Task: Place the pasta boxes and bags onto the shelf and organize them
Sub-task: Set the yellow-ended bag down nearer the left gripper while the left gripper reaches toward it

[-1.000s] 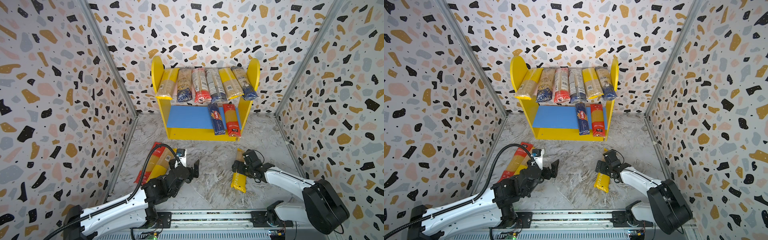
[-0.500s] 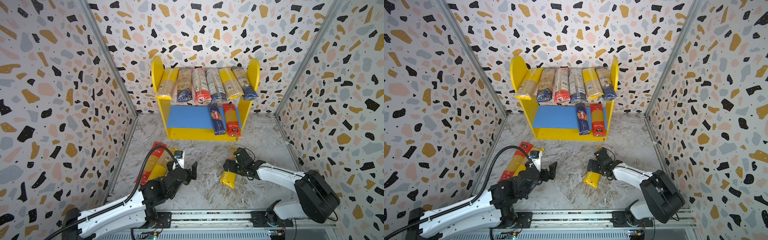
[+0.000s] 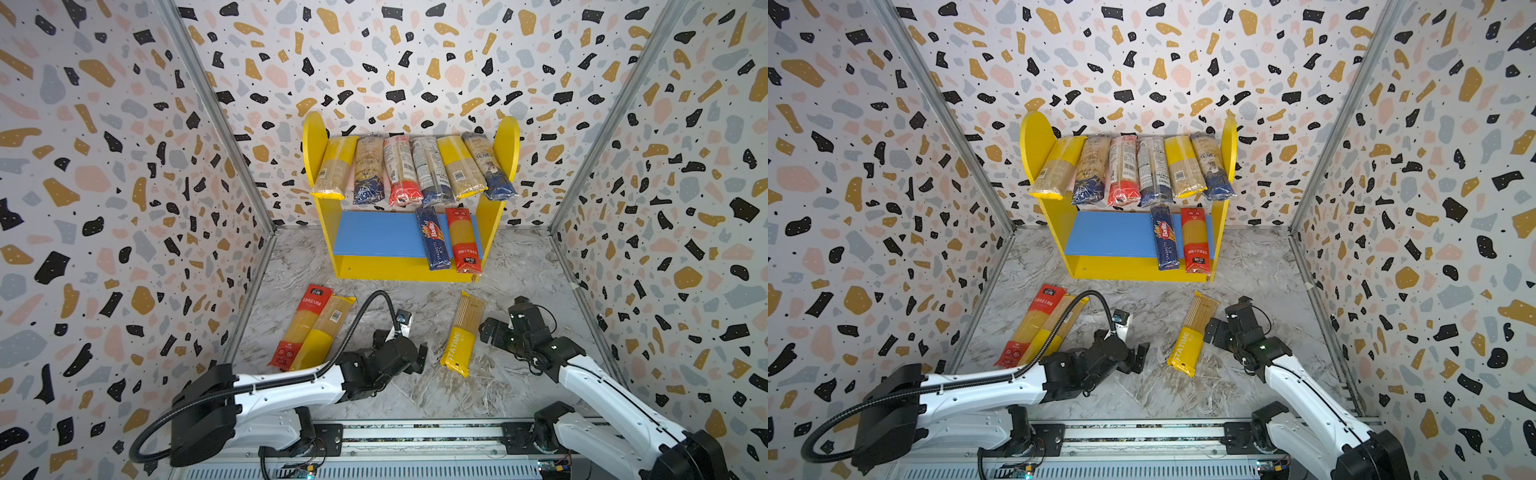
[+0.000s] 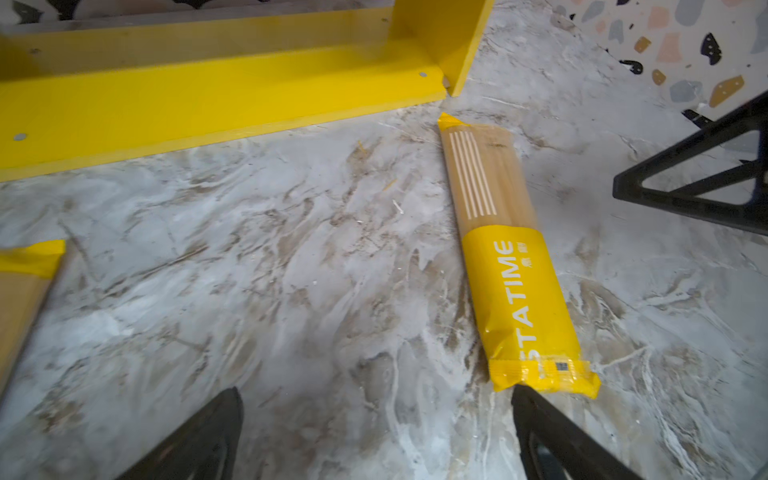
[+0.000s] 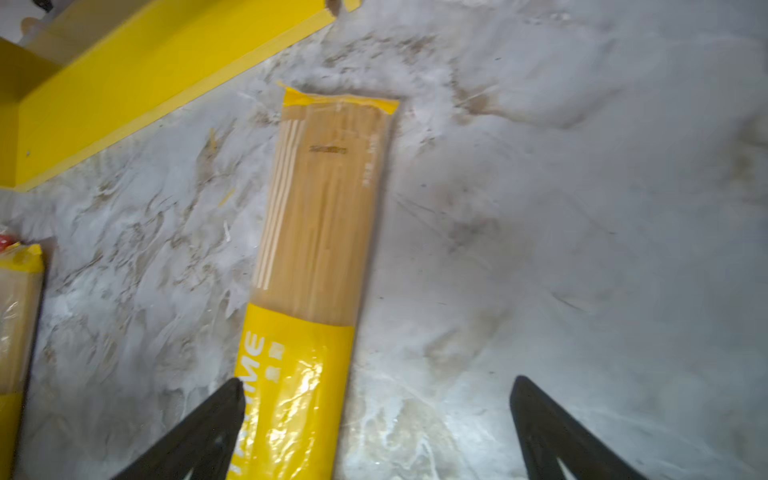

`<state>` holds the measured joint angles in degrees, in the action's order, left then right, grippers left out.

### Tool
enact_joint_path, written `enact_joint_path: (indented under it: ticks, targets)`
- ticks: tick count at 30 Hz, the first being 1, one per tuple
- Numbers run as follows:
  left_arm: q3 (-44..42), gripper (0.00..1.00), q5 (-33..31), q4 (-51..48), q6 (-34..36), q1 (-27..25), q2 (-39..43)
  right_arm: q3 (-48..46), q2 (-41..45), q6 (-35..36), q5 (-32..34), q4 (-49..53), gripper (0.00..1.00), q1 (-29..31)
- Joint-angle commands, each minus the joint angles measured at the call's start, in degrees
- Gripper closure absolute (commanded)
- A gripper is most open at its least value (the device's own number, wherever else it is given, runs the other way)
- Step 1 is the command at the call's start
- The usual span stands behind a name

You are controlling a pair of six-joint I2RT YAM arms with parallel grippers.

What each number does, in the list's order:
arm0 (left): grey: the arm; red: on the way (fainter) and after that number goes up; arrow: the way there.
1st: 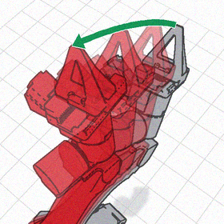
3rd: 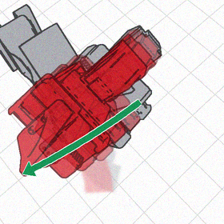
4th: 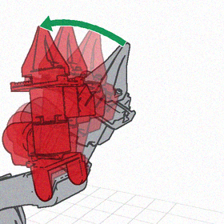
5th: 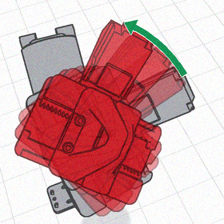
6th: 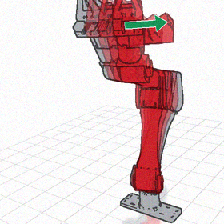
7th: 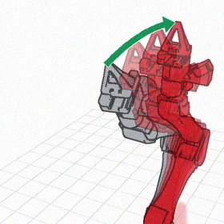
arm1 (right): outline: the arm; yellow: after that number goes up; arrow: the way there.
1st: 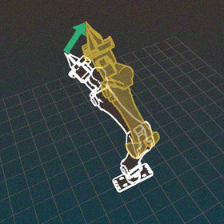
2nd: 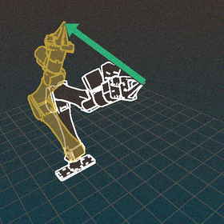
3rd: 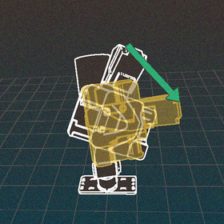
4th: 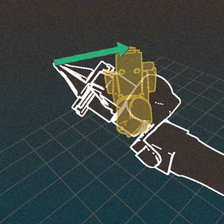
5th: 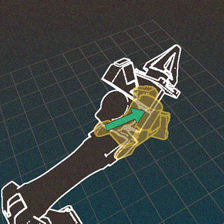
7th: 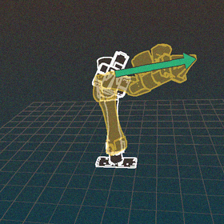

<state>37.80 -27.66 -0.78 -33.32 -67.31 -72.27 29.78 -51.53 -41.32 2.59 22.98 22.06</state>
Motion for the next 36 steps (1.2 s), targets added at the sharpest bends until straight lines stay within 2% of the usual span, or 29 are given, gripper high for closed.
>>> enact_joint_path:
  ticks: [1,6,17,31,33,36]
  targets:
    - [4.96,0.01,-0.04,5.37,-1.15,-2.87,-5.9,-0.57,2.36,2.9,-1.87,3.22,0.0,-1.94]
    - [11.52,0.01,0.98,6.37,-3.92,-5.58,-16.87,0.5,2.79,2.82,-0.74,4.33,0.0,-2.94]
    - [22.38,0.01,0.63,6.23,-4.48,-8.19,-33.47,0.57,8.37,2.82,-1.91,4.88,0.0,-7.39]
    - [27.97,0.0,-2.13,6.73,-2.72,-8.11,-42.67,1.07,8.3,4.76,-5.64,4.26,0.0,-10.63]
    - [27.66,0.02,-2.22,7.39,-2.54,-7.86,-43.25,1.07,8.35,4.91,-5.92,4.18,0.0,-10.8]
    - [27.23,0.11,-1.92,8.02,-2.8,-7.25,-44.01,1.19,8.19,5.01,-6.18,4.26,0.0,-10.9]
